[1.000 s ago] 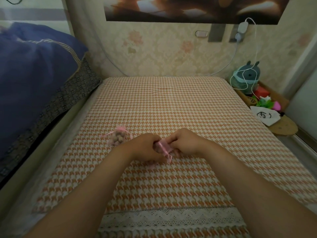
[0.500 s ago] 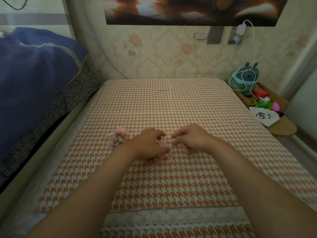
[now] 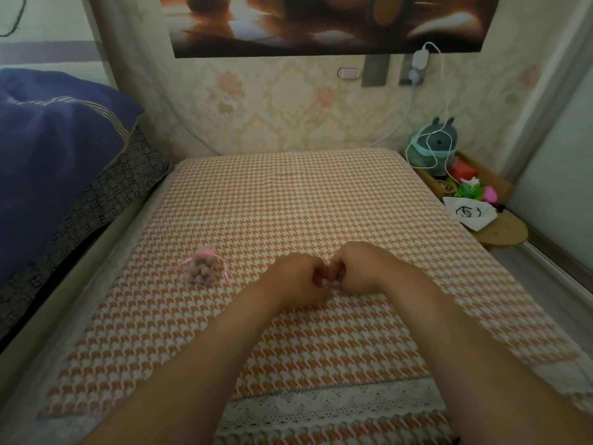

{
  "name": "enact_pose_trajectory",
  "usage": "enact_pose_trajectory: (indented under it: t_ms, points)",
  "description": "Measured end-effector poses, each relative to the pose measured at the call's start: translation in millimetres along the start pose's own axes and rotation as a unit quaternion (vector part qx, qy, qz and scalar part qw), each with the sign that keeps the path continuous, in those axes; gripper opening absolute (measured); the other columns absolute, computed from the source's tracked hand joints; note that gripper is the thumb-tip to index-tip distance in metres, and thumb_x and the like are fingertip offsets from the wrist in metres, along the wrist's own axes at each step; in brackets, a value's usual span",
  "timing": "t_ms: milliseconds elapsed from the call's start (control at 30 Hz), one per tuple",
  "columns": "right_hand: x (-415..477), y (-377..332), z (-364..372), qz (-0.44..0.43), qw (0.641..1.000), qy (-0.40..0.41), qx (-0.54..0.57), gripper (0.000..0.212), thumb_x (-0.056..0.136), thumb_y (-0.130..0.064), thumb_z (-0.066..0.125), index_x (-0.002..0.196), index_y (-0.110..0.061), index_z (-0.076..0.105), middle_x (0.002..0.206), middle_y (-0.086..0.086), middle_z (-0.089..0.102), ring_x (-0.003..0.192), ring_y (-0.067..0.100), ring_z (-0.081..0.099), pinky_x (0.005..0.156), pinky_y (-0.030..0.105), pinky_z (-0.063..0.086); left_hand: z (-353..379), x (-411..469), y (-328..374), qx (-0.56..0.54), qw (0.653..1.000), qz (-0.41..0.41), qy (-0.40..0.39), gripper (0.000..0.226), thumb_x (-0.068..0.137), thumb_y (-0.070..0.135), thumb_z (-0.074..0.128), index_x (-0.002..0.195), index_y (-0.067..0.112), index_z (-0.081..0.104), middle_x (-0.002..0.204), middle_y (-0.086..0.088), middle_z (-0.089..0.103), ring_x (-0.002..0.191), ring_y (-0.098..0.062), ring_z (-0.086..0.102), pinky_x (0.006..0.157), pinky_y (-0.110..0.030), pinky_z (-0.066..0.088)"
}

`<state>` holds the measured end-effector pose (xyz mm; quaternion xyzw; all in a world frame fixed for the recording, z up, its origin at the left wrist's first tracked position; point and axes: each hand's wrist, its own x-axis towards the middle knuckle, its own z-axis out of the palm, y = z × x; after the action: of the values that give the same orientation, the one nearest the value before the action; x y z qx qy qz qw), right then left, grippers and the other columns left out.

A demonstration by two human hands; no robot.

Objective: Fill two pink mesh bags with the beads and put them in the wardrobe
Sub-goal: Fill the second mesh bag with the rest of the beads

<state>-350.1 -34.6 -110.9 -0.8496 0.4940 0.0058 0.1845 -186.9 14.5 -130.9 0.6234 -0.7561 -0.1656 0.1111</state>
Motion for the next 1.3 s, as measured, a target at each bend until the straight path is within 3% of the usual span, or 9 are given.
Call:
enact_pose_trajectory:
  t_ms: [133,333,500,633,767,900,1000,1167,1300]
  points:
    - [4,-2,5,0.000,1.000,0.014,-0.010,0.011,0.085,-0.029,0.077,0.095,-0.032,0.078,0.088,-0.014,0.069,0.084,0.012,0.066,0.072,0.029,0.054,3,3,-6,-0.030,0.999,-0.023,0.005,0.034,0.082,0.040,0.072,0.113,0.027,0.069,0.098,0.011,0.070,0.092,-0.012,0.065,0.083,-0.033,0.055]
    - [6,2,5,-0.024,0.977,0.107,0.184,0.009,0.087,-0.028,0.076,0.096,-0.027,0.078,0.089,-0.010,0.072,0.080,0.008,0.068,0.079,0.036,0.060,0,4,-11,-0.228,0.966,-0.088,0.078,0.018,0.089,0.036,0.071,0.103,0.030,0.061,0.089,0.010,0.074,0.080,-0.009,0.069,0.067,-0.029,0.055]
    - [7,-4,9,-0.035,0.951,0.156,0.263,0.017,0.084,-0.029,0.080,0.098,-0.034,0.071,0.092,-0.011,0.072,0.071,0.005,0.067,0.069,0.031,0.059,-9,9,-10,-0.334,0.926,-0.114,0.135,0.010,0.087,0.027,0.076,0.091,0.021,0.070,0.082,0.005,0.072,0.078,-0.011,0.067,0.075,-0.030,0.054]
    - [11,-11,12,-0.031,0.942,0.168,0.291,0.015,0.082,-0.033,0.082,0.095,-0.031,0.073,0.087,-0.010,0.073,0.067,0.001,0.067,0.059,0.021,0.051,-12,7,-22,-0.316,0.933,-0.094,0.145,0.017,0.091,0.028,0.071,0.074,0.026,0.071,0.073,0.010,0.070,0.067,-0.003,0.061,0.070,-0.026,0.048]
    - [16,-17,20,-0.032,0.941,0.123,0.314,0.011,0.088,-0.030,0.077,0.097,-0.024,0.076,0.084,-0.007,0.073,0.059,-0.007,0.062,0.058,0.017,0.046,-11,-1,-41,-0.253,0.955,-0.083,0.130,0.012,0.091,0.038,0.069,0.089,0.026,0.072,0.085,0.013,0.069,0.081,-0.008,0.063,0.072,-0.024,0.047]
    - [26,-26,28,-0.013,0.949,0.098,0.300,0.011,0.087,-0.026,0.078,0.097,-0.021,0.077,0.081,-0.011,0.070,0.076,0.004,0.065,0.067,0.019,0.048,-16,-17,-59,-0.116,0.986,-0.089,0.075,0.069,0.074,0.062,0.074,0.131,0.024,0.059,0.125,0.006,0.057,0.114,-0.013,0.054,0.094,-0.033,0.050]
    - [32,-32,31,-0.012,0.950,0.070,0.303,0.011,0.086,-0.022,0.079,0.097,-0.021,0.078,0.086,-0.008,0.072,0.081,0.006,0.067,0.071,0.021,0.051,-22,-27,-71,-0.050,0.993,-0.100,-0.024,0.105,0.052,0.077,0.073,0.138,0.022,0.050,0.123,0.007,0.049,0.111,-0.014,0.051,0.094,-0.034,0.050]
    - [36,-38,28,-0.038,0.956,0.014,0.292,0.016,0.086,-0.016,0.077,0.100,-0.021,0.081,0.095,-0.004,0.077,0.089,0.008,0.071,0.077,0.020,0.058,-28,-32,-75,-0.088,0.992,-0.079,-0.052,0.050,0.071,0.049,0.083,0.111,0.030,0.060,0.095,0.012,0.063,0.085,-0.010,0.063,0.076,-0.034,0.058]
    - [37,-45,30,-0.041,0.956,0.001,0.290,0.014,0.083,-0.012,0.079,0.095,-0.019,0.083,0.082,-0.005,0.077,0.074,0.004,0.069,0.063,0.013,0.053,-26,-31,-77,-0.094,0.991,-0.067,-0.061,0.038,0.073,0.049,0.082,0.099,0.032,0.061,0.089,0.009,0.067,0.081,-0.012,0.066,0.074,-0.037,0.059]
